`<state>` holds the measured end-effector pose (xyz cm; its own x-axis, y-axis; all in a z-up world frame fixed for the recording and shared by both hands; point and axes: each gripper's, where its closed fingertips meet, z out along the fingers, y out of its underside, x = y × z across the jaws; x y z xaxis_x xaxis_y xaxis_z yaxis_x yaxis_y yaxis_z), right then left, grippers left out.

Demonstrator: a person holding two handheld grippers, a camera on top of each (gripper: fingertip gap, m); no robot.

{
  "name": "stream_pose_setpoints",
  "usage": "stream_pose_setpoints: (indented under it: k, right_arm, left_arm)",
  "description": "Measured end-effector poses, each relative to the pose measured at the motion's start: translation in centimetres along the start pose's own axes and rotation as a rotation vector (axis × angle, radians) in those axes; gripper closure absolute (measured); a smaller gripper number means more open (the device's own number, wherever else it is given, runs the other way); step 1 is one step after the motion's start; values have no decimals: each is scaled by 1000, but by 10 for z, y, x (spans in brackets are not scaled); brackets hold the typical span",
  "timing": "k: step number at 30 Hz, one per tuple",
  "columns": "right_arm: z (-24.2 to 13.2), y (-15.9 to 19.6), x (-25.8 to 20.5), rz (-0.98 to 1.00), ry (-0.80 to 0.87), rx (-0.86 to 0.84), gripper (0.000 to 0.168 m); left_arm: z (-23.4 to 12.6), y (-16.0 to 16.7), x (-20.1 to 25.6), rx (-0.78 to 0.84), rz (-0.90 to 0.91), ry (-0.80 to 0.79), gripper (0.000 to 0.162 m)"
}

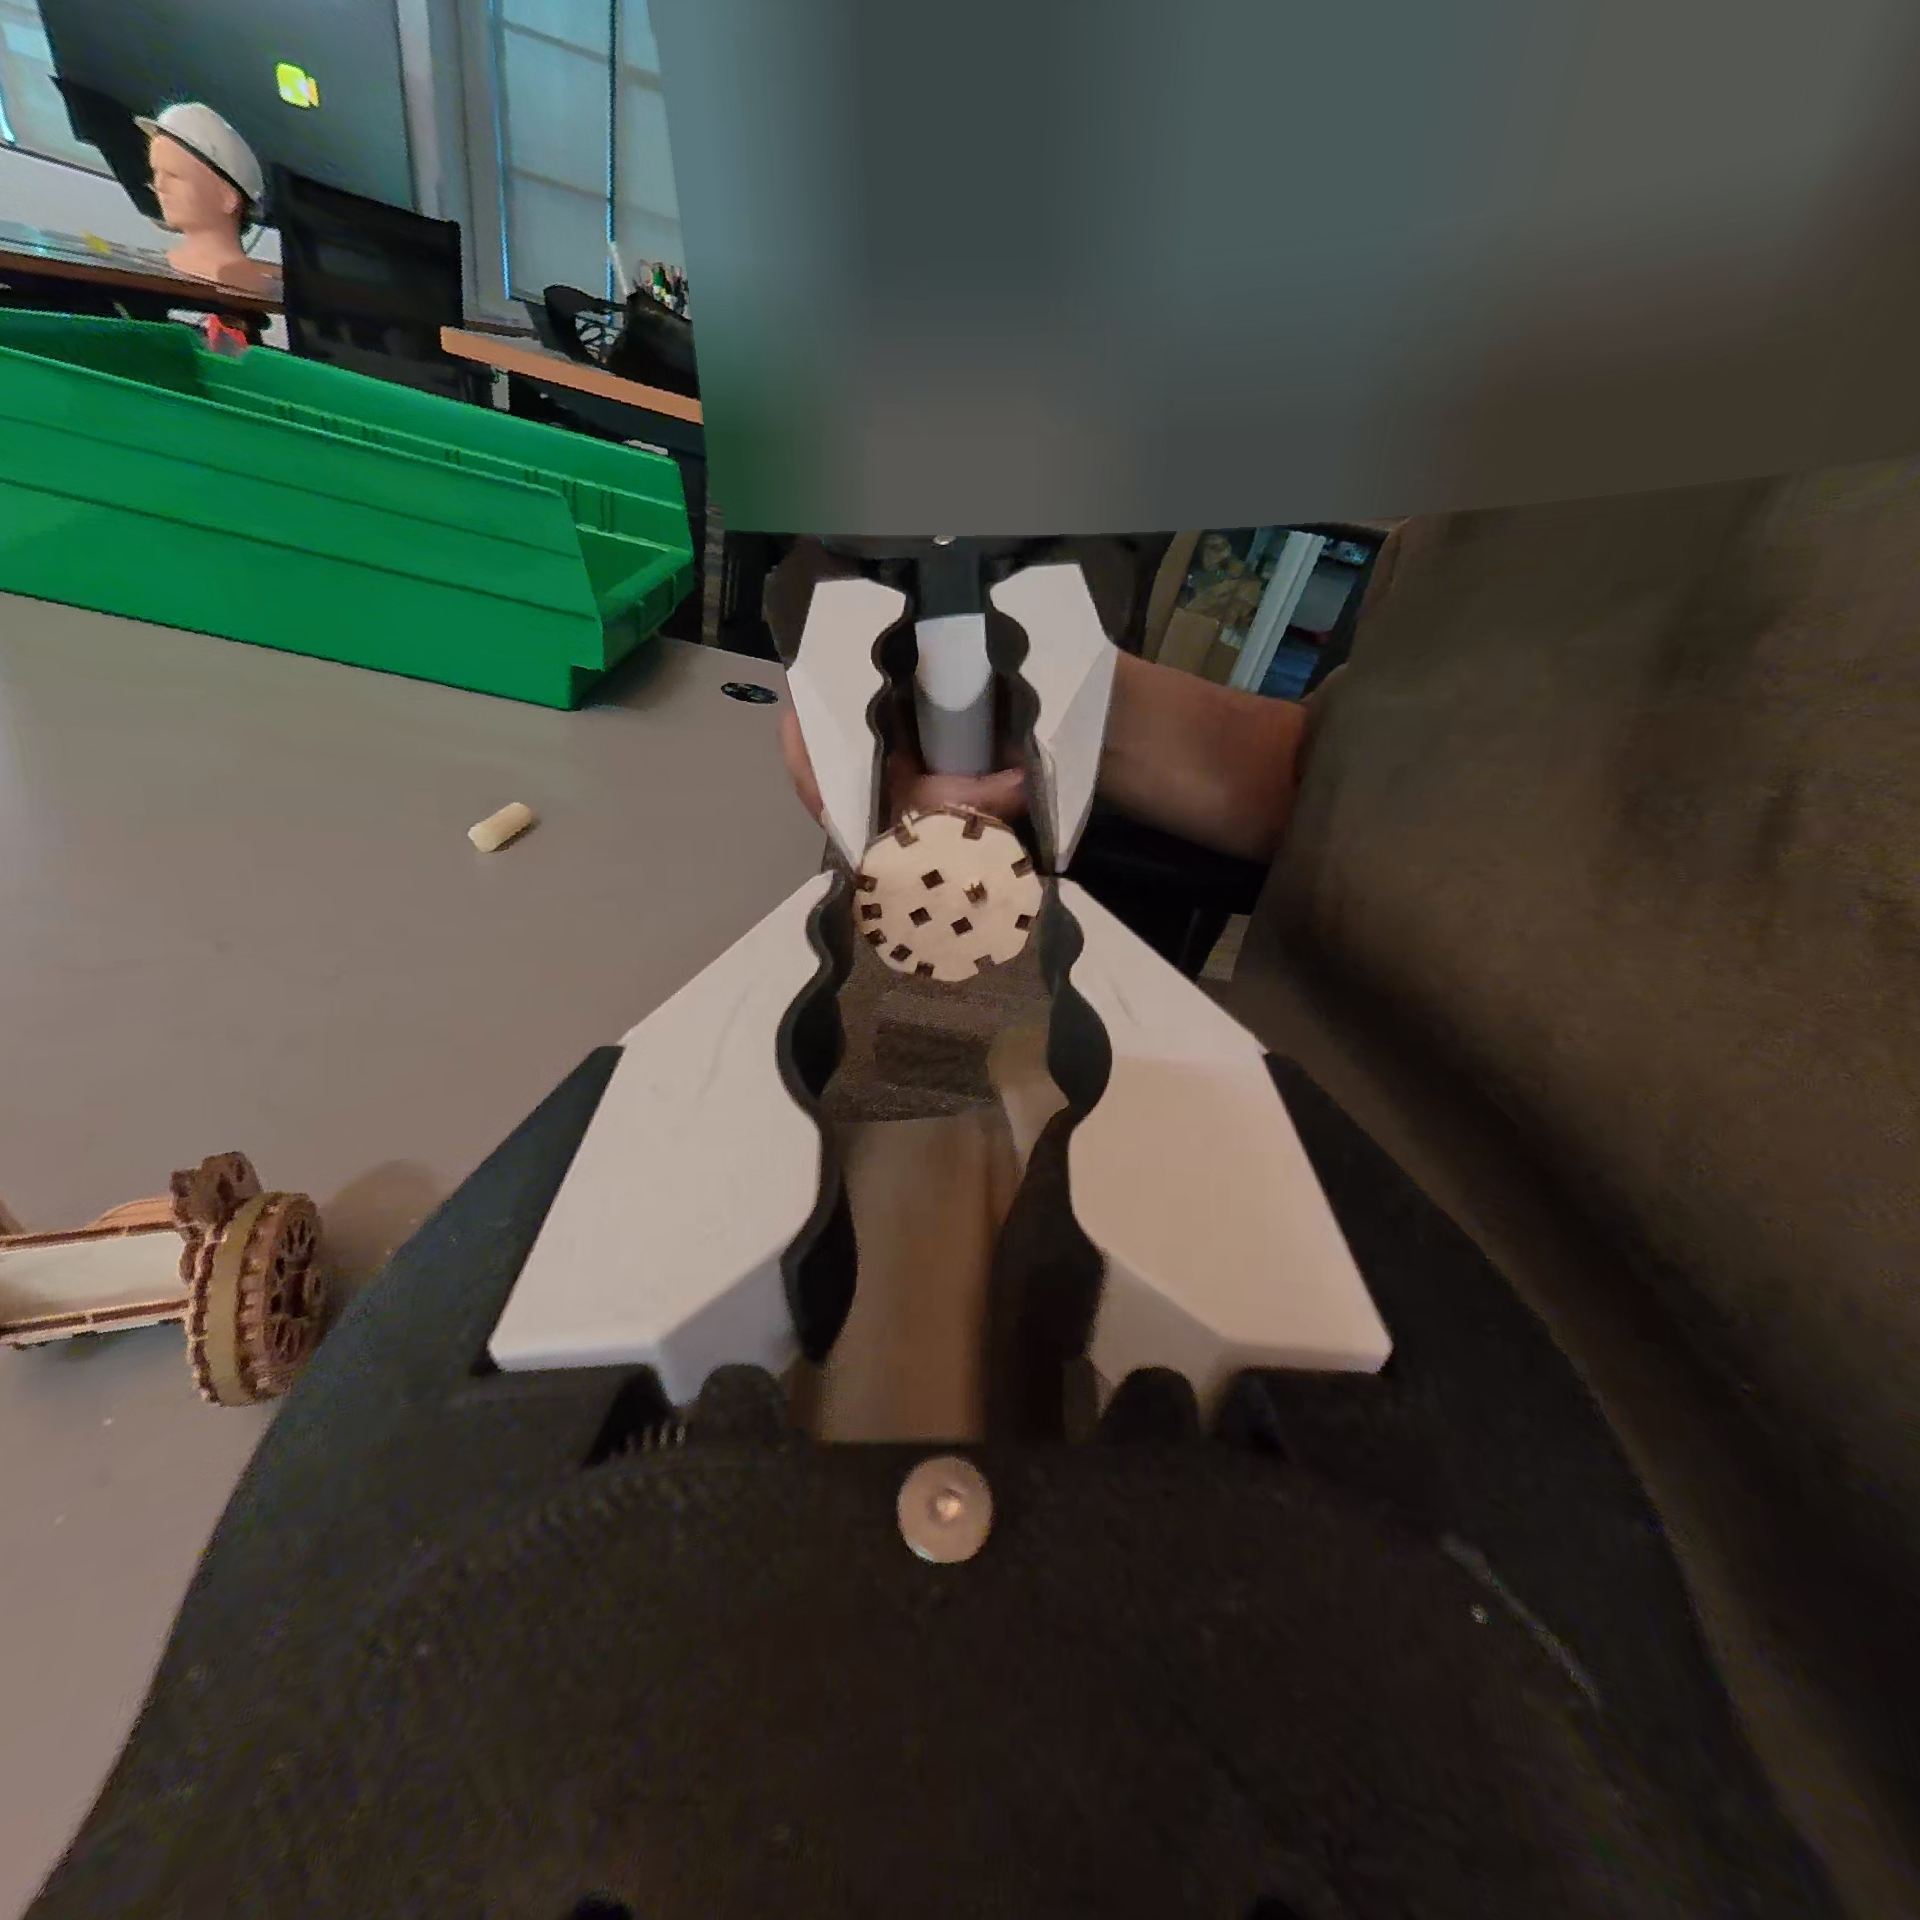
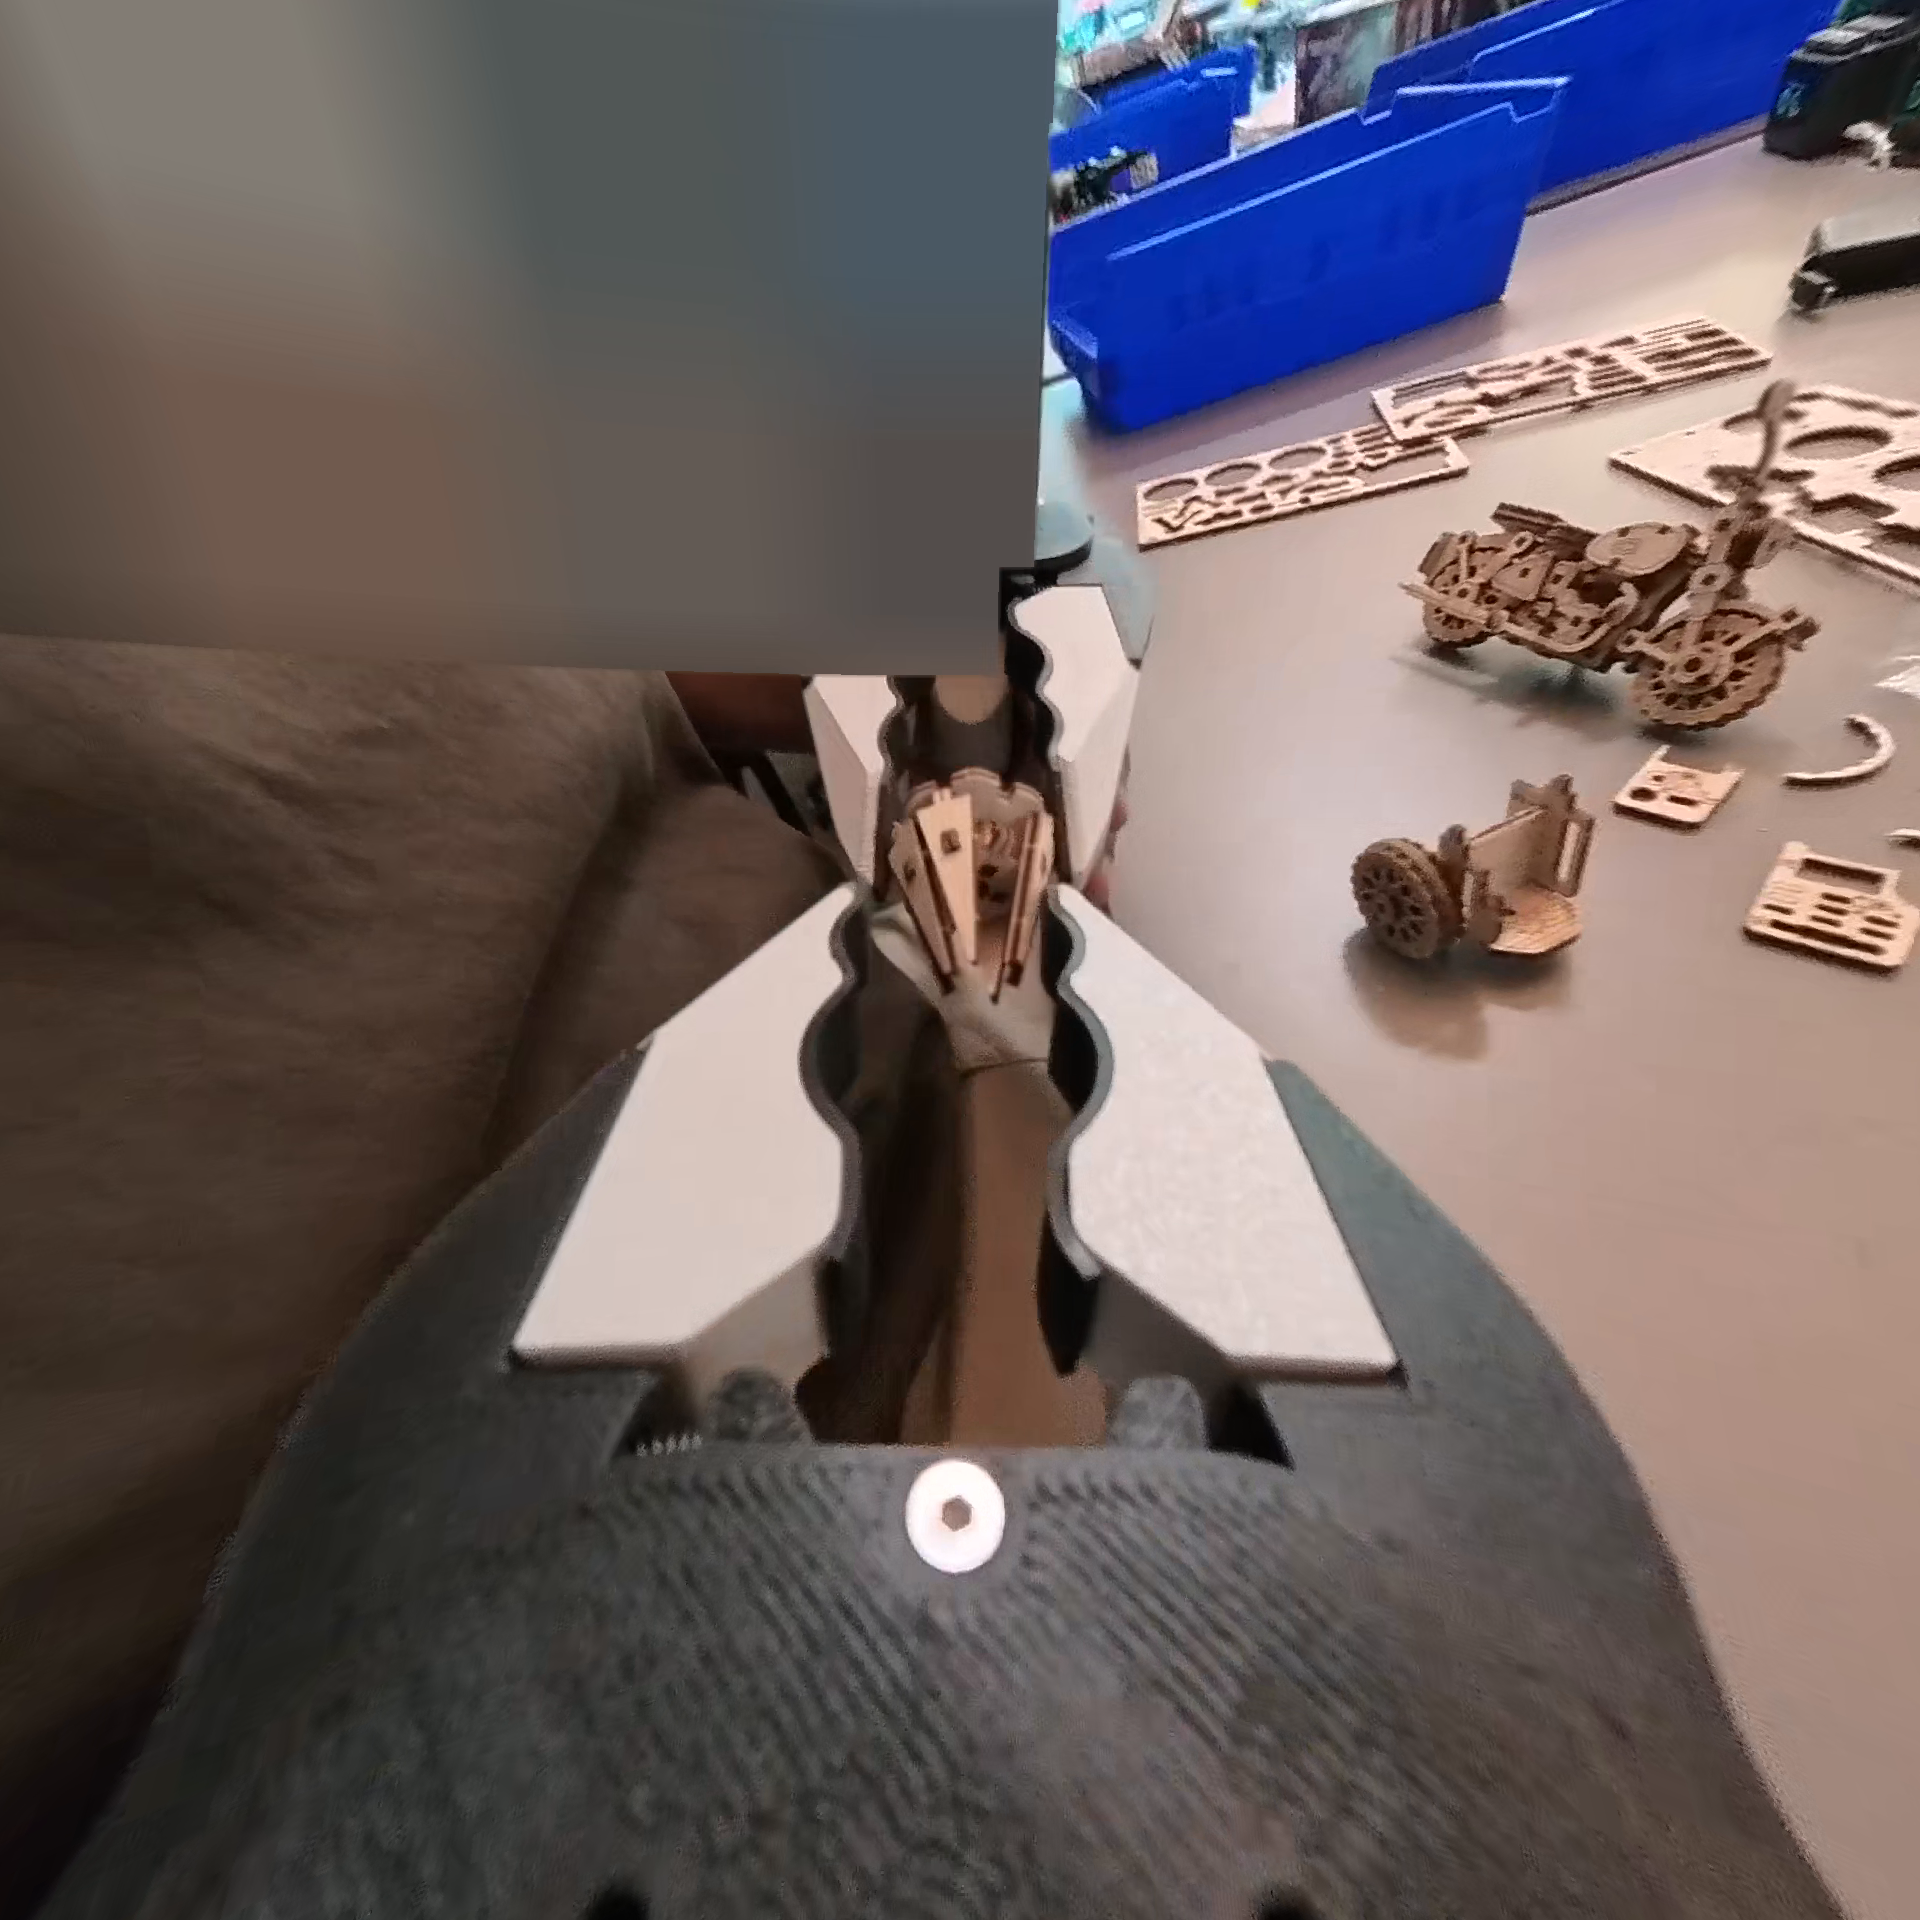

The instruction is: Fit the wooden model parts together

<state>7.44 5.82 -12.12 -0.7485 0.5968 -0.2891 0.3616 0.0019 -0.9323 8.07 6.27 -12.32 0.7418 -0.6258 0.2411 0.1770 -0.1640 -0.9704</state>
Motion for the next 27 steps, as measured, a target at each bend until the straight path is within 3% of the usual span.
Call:
stream_pose_setpoints:
  k: [5,27]
  right_arm:
    - [-3,-6,0,-29,13,29,144]
    - [-2,-17,-11,-169,14,102,145]
  left_arm:
    - [0,0,4,3,48,4,129]
    - [0,-10,13,63,17,51,129]
